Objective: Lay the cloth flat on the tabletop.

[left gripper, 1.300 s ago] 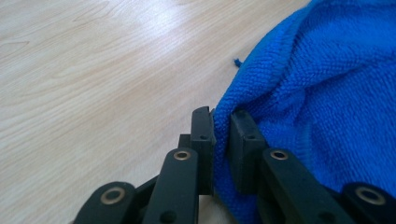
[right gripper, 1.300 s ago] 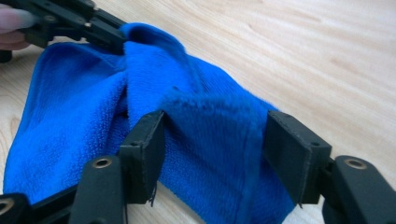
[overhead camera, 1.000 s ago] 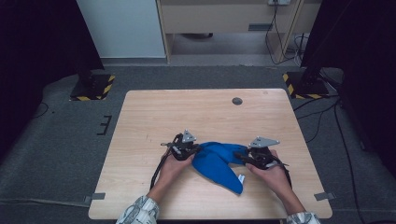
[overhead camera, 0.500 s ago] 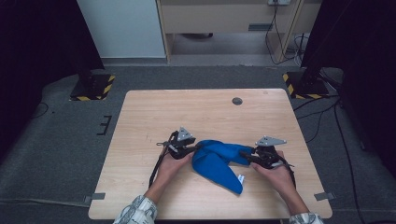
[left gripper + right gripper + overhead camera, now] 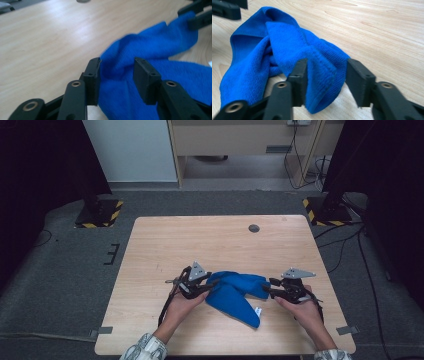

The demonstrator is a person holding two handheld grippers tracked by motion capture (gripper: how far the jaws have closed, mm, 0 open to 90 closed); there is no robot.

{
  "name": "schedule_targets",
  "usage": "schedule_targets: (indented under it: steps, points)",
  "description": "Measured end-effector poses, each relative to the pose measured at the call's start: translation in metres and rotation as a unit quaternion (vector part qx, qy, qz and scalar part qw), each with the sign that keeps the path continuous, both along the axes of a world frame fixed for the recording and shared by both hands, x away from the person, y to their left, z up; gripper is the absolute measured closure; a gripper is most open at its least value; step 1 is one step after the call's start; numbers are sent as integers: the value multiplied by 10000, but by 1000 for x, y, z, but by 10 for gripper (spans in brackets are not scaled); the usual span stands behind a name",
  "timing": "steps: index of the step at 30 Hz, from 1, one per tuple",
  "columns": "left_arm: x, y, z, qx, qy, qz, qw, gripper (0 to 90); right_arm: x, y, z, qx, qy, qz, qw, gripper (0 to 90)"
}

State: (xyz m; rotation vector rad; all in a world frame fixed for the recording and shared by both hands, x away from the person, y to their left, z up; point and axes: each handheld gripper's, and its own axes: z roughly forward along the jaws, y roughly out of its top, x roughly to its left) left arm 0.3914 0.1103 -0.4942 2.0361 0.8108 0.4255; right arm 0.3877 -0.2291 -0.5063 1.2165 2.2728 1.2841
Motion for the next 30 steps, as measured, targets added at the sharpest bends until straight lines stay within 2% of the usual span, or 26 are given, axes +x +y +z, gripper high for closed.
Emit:
schedule_targets:
  steps: [2,4,7,9,14,15,16,18,19,22,24,30]
  points:
    - [-3,-5,-5,89,59,-83,9999,520,-1,0,-1,8,14,78,10000,607]
    - [-5,-9,-8,188,64,-147,9997,493,-2,2,-2,-54,-14,157,9999,711]
    - [-6,-13,-15,351,145,-199,9991,457,-2,3,-2,-4,-11,165,9999,826]
    - [-5,-14,-19,532,140,-212,9983,448,-1,3,-2,-24,-3,195,9998,832]
    - [2,-9,-27,717,145,-146,9972,467,-1,2,-4,-67,-1,204,9998,833]
    - [4,-8,-28,730,171,-125,9971,518,0,1,-4,-62,11,209,9998,841]
    - [6,-6,-29,745,202,-139,9969,518,0,1,-4,-62,11,209,9998,841]
    - [8,-5,-31,839,210,-147,9961,575,0,1,-4,-62,-13,201,9998,852]
    - [11,-3,-31,849,274,-137,9959,646,0,1,-3,-70,-23,208,9998,858]
    - [12,-2,-30,801,304,-116,9963,754,0,1,-3,-64,-18,174,9998,862]
    - [12,0,-26,722,286,-104,9969,776,0,1,-2,-72,-21,169,9998,864]
    - [9,10,-8,159,80,-22,9998,828,1,-1,-2,-73,-33,106,9999,868]
